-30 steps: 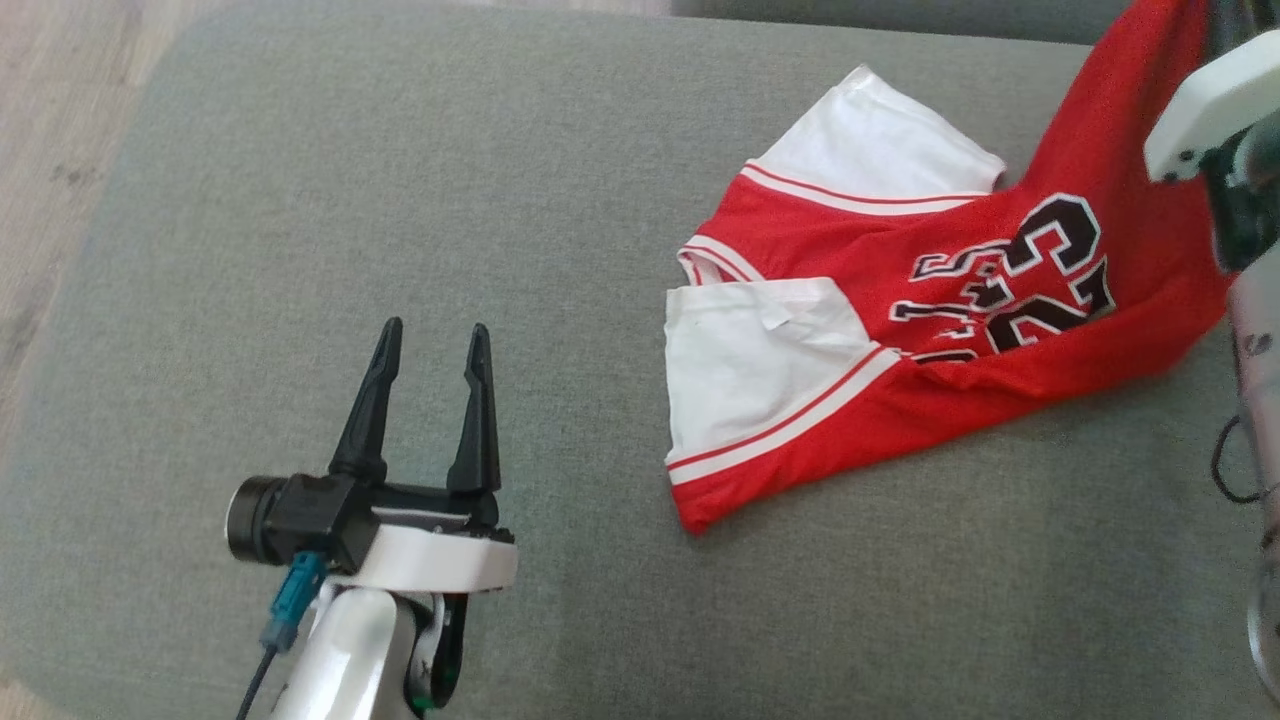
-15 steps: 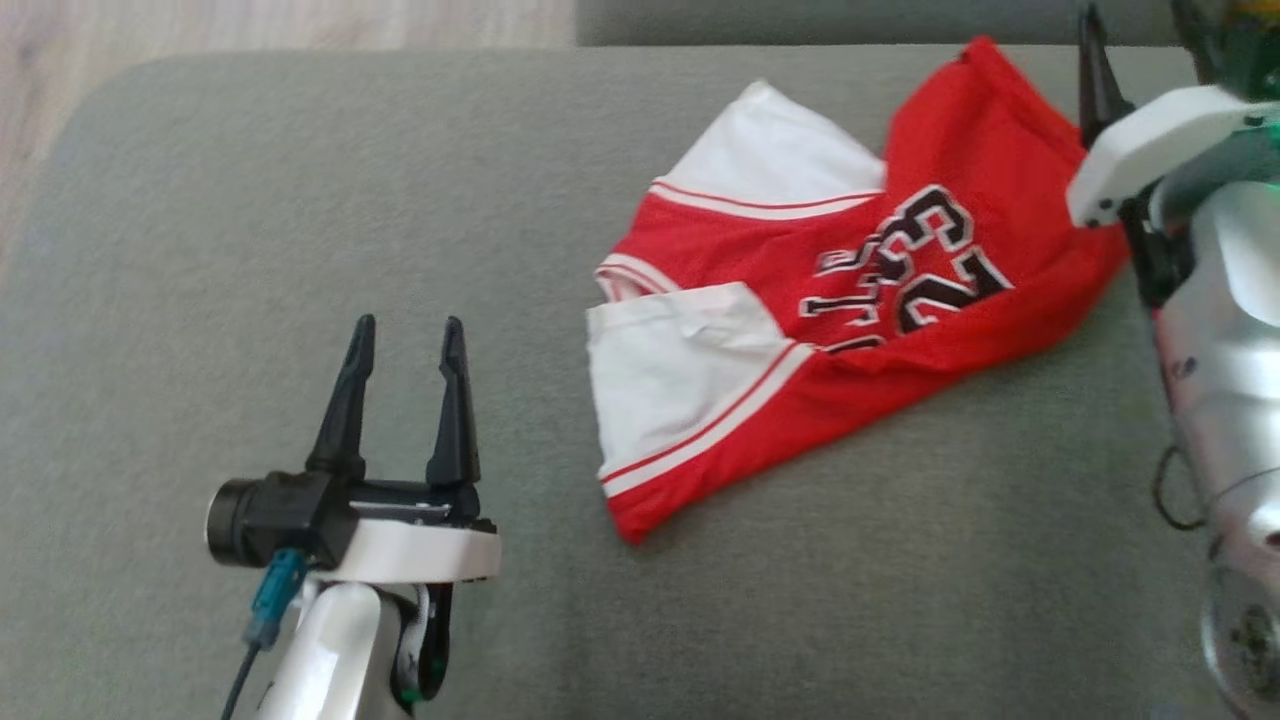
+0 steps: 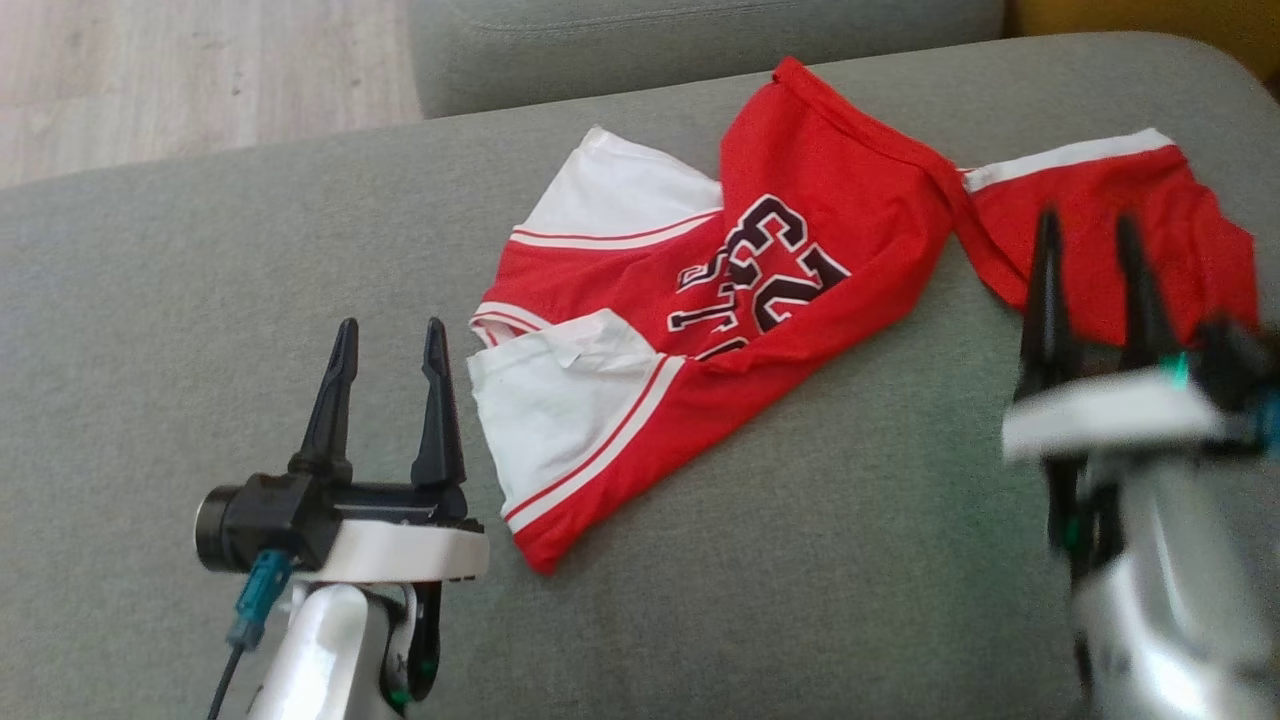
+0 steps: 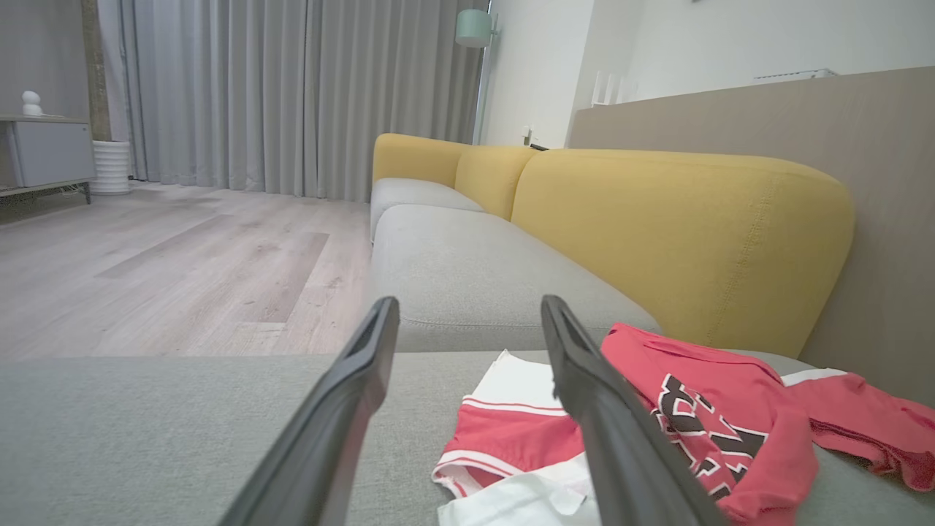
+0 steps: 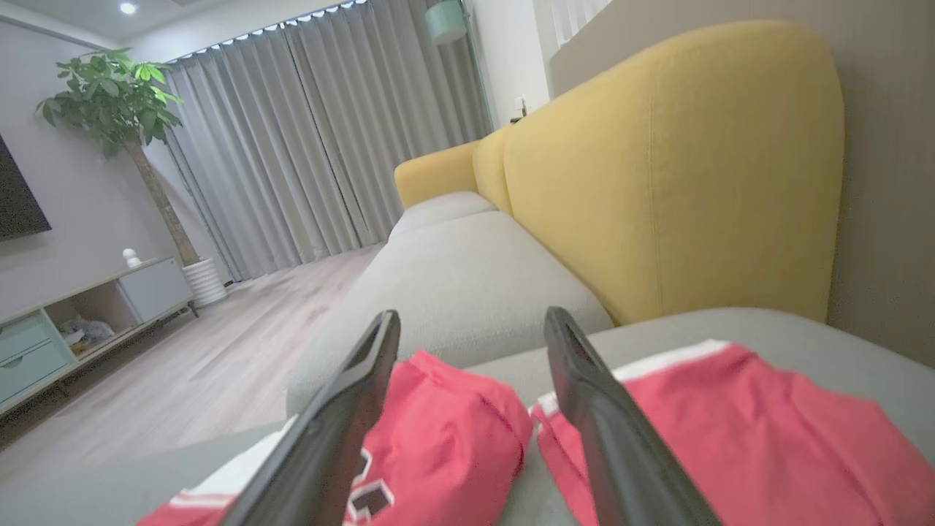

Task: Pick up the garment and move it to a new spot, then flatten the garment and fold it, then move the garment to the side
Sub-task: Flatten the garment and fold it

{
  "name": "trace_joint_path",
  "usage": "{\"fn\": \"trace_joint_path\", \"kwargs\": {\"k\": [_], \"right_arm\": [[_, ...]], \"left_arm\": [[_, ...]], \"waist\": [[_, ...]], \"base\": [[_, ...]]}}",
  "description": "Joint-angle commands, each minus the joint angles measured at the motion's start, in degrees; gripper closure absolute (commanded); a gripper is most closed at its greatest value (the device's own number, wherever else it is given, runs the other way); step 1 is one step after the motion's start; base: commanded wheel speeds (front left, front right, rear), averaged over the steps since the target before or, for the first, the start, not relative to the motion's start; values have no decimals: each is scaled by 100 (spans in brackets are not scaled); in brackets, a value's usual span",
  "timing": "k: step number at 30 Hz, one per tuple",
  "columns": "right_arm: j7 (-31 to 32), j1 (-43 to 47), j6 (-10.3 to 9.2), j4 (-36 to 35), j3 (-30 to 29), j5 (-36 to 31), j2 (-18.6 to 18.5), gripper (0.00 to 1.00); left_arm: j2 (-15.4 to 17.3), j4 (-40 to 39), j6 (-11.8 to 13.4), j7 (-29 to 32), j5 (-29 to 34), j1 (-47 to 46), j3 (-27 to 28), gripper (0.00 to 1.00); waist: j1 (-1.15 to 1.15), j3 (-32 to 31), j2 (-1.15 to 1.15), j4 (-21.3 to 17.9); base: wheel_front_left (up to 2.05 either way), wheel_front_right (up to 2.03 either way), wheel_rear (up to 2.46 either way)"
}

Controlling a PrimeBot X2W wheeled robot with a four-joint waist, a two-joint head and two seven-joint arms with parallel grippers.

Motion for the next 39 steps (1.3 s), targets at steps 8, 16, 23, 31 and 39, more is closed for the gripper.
{"fn": "trace_joint_path", "kwargs": {"k": [8, 16, 23, 31, 39], "right_arm": [[-58, 1194, 39, -907, 406, 217, 83, 0], [-58, 1172, 39, -1183, 369, 298, 83, 0], [-59, 1170, 39, -1194, 441, 352, 84, 0], [-59, 1127, 39, -1226, 512, 423, 84, 0], [-59, 1113, 39, -1155, 480, 461, 84, 0]], "left_arm": [[17, 82, -87, -29, 22, -107, 235, 0], [116, 848, -246, 117, 179, -407, 171, 0], [370, 1721, -214, 735, 391, -1042, 41, 0], [522, 2428, -183, 1119, 443, -1443, -17, 0], [563, 2718, -109, 1054, 428, -1567, -34, 0]], "waist": [[1, 30, 0, -176], [1, 242, 0, -321], [1, 509, 0, -419], [1, 650, 0, -518], [1, 672, 0, -581]], "base": [[0, 0, 0], [0, 0, 0], [0, 0, 0], [0, 0, 0], [0, 0, 0]]}}
